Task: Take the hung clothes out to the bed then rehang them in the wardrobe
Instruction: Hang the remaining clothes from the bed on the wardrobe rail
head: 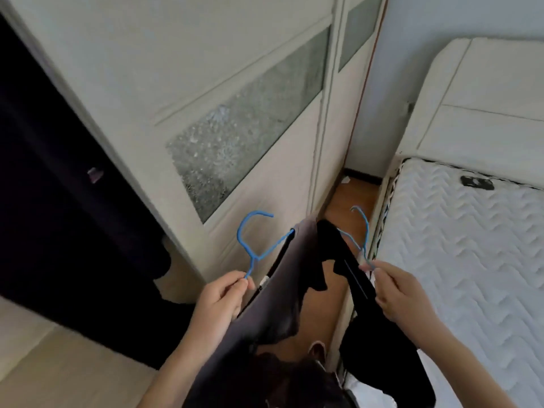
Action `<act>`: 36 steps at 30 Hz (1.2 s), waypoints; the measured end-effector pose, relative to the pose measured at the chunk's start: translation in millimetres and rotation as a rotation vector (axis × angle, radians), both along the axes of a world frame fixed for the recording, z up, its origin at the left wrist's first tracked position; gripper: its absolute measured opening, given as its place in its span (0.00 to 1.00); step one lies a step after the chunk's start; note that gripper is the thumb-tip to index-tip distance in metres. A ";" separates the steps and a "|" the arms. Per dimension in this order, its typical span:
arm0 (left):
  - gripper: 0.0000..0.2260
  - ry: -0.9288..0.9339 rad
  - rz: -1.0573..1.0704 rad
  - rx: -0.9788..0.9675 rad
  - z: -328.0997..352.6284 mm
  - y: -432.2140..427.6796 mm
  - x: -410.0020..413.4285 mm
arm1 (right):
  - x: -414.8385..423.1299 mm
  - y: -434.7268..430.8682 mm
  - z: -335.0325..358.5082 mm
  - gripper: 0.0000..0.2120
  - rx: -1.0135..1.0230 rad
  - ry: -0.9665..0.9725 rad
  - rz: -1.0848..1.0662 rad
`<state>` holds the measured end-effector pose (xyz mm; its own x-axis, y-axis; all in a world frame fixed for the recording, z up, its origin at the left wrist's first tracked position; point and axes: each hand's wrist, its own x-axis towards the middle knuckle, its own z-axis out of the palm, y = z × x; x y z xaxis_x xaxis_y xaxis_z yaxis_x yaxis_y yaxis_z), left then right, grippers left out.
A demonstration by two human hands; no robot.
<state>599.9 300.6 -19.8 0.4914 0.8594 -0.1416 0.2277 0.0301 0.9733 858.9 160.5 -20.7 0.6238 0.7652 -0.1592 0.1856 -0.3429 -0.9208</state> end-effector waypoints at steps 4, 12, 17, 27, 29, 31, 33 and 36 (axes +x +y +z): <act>0.11 0.034 0.104 -0.143 -17.8 -23.5 -48.9 | -26.9 25.8 -17.0 0.10 -0.174 0.040 0.308; 0.12 0.158 0.465 -0.376 -54.4 -75.2 -124.0 | -32.1 78.9 -41.7 0.16 -0.507 0.269 0.799; 0.13 0.203 0.689 -0.453 -57.0 -103.9 -137.9 | -79.5 125.9 -65.8 0.16 -0.600 0.256 1.077; 0.10 -0.017 1.359 -0.385 -38.2 -169.9 -162.3 | -202.0 165.7 -69.8 0.17 -0.725 0.283 1.435; 0.10 0.016 1.455 -0.353 -35.9 -177.6 -182.3 | -230.7 166.8 -67.4 0.16 -0.675 0.267 1.468; 0.11 -0.017 1.532 -0.328 -31.1 -183.4 -207.0 | -258.7 168.0 -61.7 0.16 -0.613 0.269 1.467; 0.15 -0.071 1.542 -0.329 -21.3 -185.4 -230.8 | -287.3 169.1 -52.1 0.16 -0.546 0.323 1.430; 0.21 -0.171 1.473 -0.278 -2.4 -182.8 -265.4 | -330.8 169.8 -27.1 0.15 -0.393 0.390 1.355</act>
